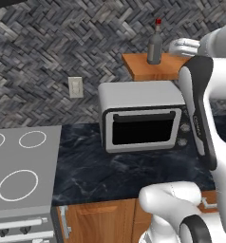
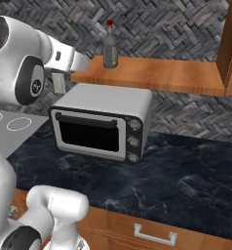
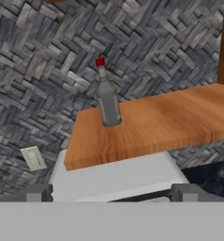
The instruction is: Get the candle and the liquor from the cabinet and move them to the dining counter.
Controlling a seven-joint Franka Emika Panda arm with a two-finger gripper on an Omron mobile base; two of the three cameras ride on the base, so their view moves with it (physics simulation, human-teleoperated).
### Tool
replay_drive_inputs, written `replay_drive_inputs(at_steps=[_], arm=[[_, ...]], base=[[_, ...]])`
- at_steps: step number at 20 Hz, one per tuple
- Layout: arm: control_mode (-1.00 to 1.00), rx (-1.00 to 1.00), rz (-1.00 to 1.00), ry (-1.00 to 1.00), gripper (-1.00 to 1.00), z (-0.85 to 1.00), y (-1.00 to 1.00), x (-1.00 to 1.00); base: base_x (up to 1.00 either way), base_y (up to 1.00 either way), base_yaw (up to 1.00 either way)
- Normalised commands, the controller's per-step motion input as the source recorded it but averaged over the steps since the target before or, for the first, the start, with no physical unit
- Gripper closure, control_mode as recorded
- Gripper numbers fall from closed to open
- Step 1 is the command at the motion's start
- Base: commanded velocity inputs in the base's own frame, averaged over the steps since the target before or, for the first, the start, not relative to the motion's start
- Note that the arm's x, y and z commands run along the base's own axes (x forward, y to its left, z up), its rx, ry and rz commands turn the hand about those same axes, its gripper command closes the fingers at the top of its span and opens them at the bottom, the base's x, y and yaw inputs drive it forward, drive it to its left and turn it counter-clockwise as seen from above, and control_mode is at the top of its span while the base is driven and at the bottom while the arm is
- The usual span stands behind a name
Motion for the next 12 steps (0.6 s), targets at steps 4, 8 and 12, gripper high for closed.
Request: replay_drive_inputs(at_steps=[4, 8, 12], arm=[[-1.0, 0.0, 0.0, -0.01, -1.0, 0.12, -0.15, 0.47], [-1.0, 0.0, 0.0, 0.04, -1.0, 0.26, -0.1, 0.51], [-1.0, 0.0, 0.0, 0.0, -1.0, 0.23, -0.09, 0.41]], base=[[0.0, 0.0, 0.0], [0.0, 0.0, 0.0], [0.0, 0.0, 0.0]])
